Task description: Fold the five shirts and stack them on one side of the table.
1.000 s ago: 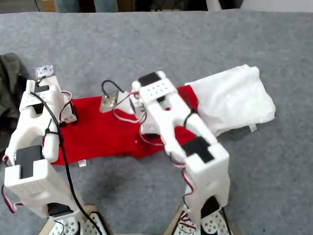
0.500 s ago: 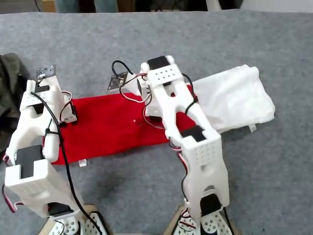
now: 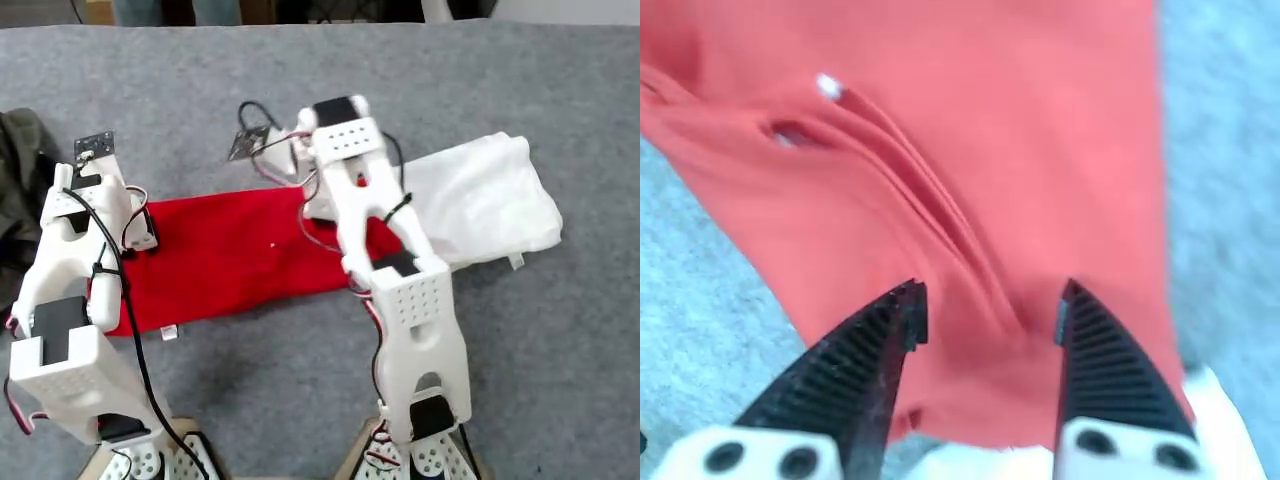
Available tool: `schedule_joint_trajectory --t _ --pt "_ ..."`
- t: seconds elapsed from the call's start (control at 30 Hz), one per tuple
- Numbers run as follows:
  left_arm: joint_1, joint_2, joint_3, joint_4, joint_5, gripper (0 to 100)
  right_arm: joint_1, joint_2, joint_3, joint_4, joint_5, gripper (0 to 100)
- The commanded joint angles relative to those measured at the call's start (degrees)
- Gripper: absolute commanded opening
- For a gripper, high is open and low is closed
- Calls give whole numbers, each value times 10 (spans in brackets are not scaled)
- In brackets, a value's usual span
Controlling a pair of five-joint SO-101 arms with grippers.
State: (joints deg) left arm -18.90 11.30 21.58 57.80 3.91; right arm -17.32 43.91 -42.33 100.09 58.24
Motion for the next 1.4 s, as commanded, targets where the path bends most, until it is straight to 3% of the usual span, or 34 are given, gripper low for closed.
schedule_joint_trajectory --t 0.0,0.13,0.37,0.57,0.67,1.1,1.37 --pt "-12 -4 2 -5 -3 124 36 -7 -52 11 -17 178" --pt "-12 -4 2 -5 -3 124 44 -19 -38 11 -68 11" --pt "-13 -4 3 -5 -3 124 27 -123 124 2 -107 15" --pt "-13 -4 5 -5 -3 124 76 -106 257 -178 -109 15" --pt "-13 -4 5 -5 -3 124 82 -95 282 -221 -110 15" --pt "-15 -9 2 2 -4 124 84 -182 163 -26 -105 15" --pt "-21 -113 -81 171 -3 149 85 -276 150 11 -107 15"
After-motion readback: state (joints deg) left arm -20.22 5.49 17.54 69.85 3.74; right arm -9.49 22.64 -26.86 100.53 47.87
